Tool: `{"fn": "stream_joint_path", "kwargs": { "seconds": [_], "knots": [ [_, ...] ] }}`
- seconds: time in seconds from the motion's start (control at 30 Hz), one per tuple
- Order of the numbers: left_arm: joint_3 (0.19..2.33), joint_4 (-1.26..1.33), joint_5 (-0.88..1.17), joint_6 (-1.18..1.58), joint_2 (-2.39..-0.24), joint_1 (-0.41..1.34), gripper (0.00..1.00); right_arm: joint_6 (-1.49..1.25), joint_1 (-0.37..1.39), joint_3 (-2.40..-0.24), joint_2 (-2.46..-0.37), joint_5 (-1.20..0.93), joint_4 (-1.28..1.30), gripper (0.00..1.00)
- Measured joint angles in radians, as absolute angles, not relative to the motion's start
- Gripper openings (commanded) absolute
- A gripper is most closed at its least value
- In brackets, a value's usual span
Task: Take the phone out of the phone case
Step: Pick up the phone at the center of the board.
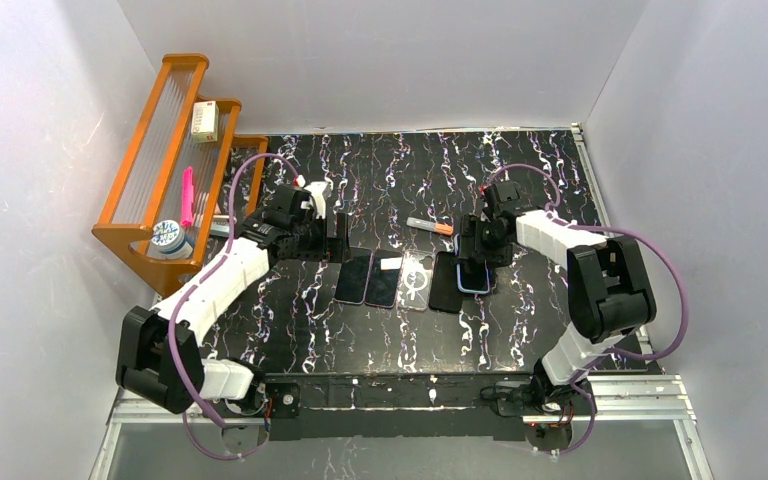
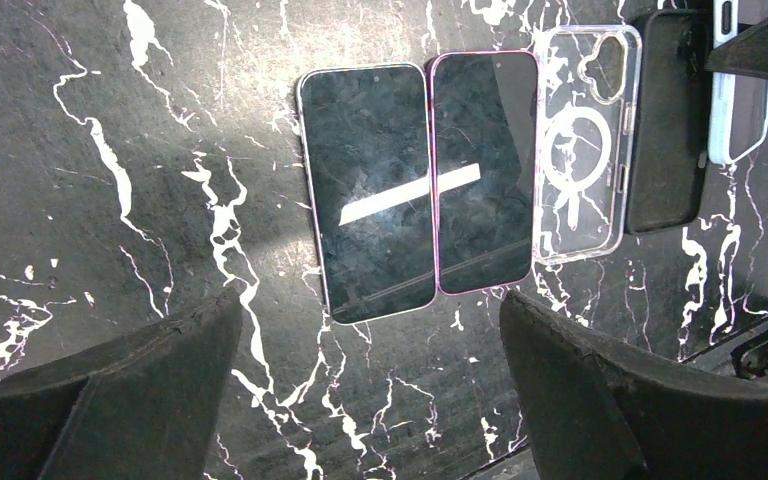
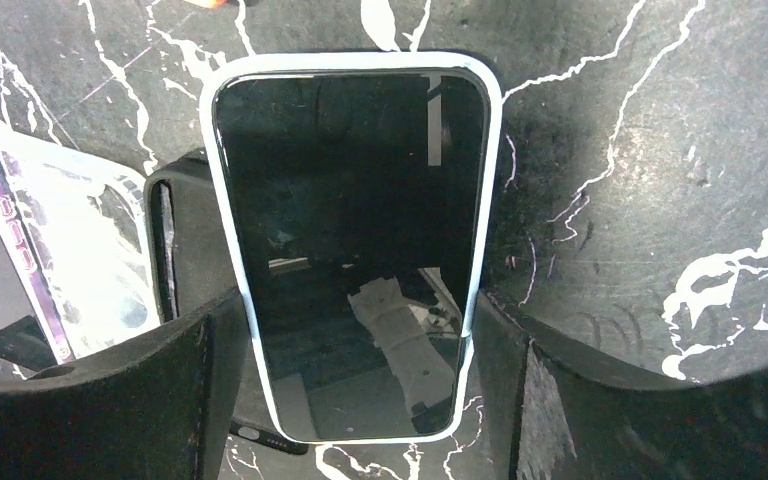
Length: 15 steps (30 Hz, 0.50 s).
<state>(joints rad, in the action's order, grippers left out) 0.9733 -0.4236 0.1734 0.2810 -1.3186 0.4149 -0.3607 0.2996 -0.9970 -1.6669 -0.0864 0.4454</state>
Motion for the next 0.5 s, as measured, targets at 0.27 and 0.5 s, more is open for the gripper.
{"fn": "stream_joint_path", "kwargs": {
  "seconds": [0.27, 0.5],
  "knots": [
    [0.981, -0.424, 0.208, 0.304, -1.303, 0.415, 0.98, -0.324, 0.302, -0.944, -1.563, -0.107, 0.417, 0.02],
    [1.000, -0.425, 0.272, 0.336, -1.303, 0.415, 0.98, -0.310, 0.293, -0.903, -1.468, -0.147, 0.344, 0.01]
  ]
}}
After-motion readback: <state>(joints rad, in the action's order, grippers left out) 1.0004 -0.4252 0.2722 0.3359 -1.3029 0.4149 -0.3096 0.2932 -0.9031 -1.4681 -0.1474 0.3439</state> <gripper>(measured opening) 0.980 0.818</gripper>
